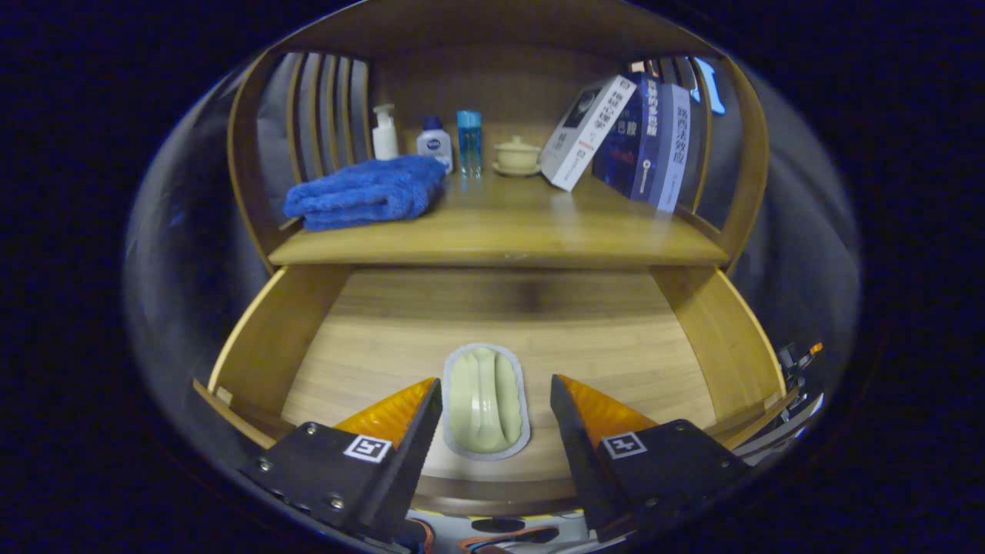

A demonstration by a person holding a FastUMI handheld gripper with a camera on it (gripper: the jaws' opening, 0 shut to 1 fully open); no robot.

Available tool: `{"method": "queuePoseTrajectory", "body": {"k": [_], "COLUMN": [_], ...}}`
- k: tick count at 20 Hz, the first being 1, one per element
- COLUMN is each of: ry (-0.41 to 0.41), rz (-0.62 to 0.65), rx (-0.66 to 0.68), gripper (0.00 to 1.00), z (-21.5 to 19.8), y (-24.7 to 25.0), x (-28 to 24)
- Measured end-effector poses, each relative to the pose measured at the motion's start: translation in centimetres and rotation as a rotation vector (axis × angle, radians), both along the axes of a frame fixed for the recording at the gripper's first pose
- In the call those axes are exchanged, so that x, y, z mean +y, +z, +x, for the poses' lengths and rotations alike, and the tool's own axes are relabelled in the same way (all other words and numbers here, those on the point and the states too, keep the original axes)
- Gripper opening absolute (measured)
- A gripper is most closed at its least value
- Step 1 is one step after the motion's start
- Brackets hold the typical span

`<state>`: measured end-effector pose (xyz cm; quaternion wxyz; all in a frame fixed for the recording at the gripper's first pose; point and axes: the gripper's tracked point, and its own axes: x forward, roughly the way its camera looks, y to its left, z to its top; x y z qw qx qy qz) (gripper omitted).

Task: Pull open the drawer, take out the items inside it, and place them on the countertop above the cabinet.

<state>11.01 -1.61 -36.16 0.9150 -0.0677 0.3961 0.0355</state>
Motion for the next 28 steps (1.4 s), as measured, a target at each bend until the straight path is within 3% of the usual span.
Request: {"method": "queuePoseTrajectory", "body": {"k": [2, 5, 9, 12, 13, 19, 28], "ry": [-0.012, -0.049, -0.023, -0.034, -0.031, -0.006, 0.094], "rz": [-0.002, 0.031, 0.054, 0.094, 0.1, 0.185, 0.181], "rx": [0.035, 0.062, 0.129, 0.069, 0.032, -0.11, -0.33], "gripper": [0.83, 0.57, 0.57, 0.2, 0.15, 0.15, 0.15], "z": [0.2, 0.9, 0.8, 1.1, 1.4, 2.2, 1.5], "y": [-0.7, -2.0, -4.3, -4.2, -3.9, -0.7, 9.2], "x": [0.1, 0.2, 1.4, 2.3, 2.5, 4.1, 4.4]}}
